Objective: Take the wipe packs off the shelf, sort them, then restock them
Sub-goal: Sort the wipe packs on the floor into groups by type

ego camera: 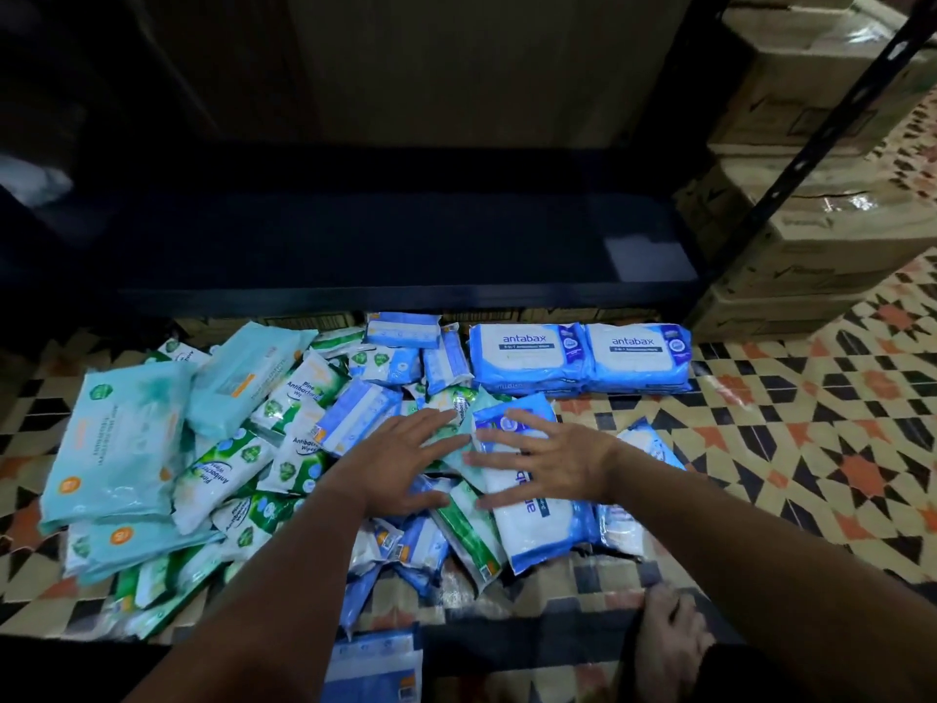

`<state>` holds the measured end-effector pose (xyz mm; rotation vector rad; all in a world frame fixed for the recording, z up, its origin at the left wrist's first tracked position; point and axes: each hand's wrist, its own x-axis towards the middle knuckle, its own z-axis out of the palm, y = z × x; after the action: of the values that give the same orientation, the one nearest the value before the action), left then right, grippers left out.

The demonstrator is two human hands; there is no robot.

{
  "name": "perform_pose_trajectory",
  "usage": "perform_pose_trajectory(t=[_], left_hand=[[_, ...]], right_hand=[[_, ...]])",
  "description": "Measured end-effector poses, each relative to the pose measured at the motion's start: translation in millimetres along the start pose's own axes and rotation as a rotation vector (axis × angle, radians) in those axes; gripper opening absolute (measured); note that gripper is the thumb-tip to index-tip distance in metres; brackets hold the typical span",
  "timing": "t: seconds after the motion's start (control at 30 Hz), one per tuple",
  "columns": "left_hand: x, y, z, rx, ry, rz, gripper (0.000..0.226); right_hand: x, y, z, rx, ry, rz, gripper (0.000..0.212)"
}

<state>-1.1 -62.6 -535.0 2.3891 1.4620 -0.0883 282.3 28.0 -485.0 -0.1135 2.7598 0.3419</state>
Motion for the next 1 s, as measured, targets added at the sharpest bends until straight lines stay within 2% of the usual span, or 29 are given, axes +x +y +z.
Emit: perform_pose_trajectory(t=[0.1, 0.13, 0.23, 0.3, 0.4, 0.47, 0.57, 0.67, 0.77, 0.9, 1.0], left_hand=[[3, -1, -1, -0.002, 0.031, 0.026, 0.081], [5, -2, -3, 0.003, 0.039, 0.036, 0.08], [11, -4, -6, 0.033, 0.066, 0.058, 0.074], [18, -3, -11, 0.032, 0.099, 0.086, 0.064], [41, 6, -27, -0.021, 0.192, 0.103, 0.043], [64, 13, -41, -0.101, 0.25, 0.004, 0.033], [101, 22, -53, -0.065, 0.329, -0.118, 0.022], [135, 26, -54, -0.075, 0.305, -0.209, 0.045], [164, 28, -47, -0.076, 0.232, -0.231, 0.068], [191, 30, -38, -0.182, 0.182, -0.298, 0.081], [199, 25, -24, -0.091, 0.133, -0.274, 0.085]], right_hand=[[16, -1, 6, -0.004, -0.016, -0.108, 0.091], [18, 0, 6, 0.004, -0.01, -0.109, 0.087], [17, 8, -1, 0.049, -0.017, -0.022, 0.104], [12, 16, -7, 0.118, -0.002, 0.138, 0.112], [-3, 31, -13, 0.245, -0.001, 0.492, 0.117], [-14, 43, -14, 0.346, -0.001, 0.728, 0.12], [-26, 66, -10, 0.432, -0.004, 0.991, 0.121], [-34, 92, 1, 0.507, -0.023, 1.134, 0.122], [-38, 114, 17, 0.536, -0.06, 1.189, 0.118], [-36, 131, 40, 0.644, -0.093, 1.198, 0.115], [-31, 129, 60, 0.674, -0.057, 1.16, 0.116]])
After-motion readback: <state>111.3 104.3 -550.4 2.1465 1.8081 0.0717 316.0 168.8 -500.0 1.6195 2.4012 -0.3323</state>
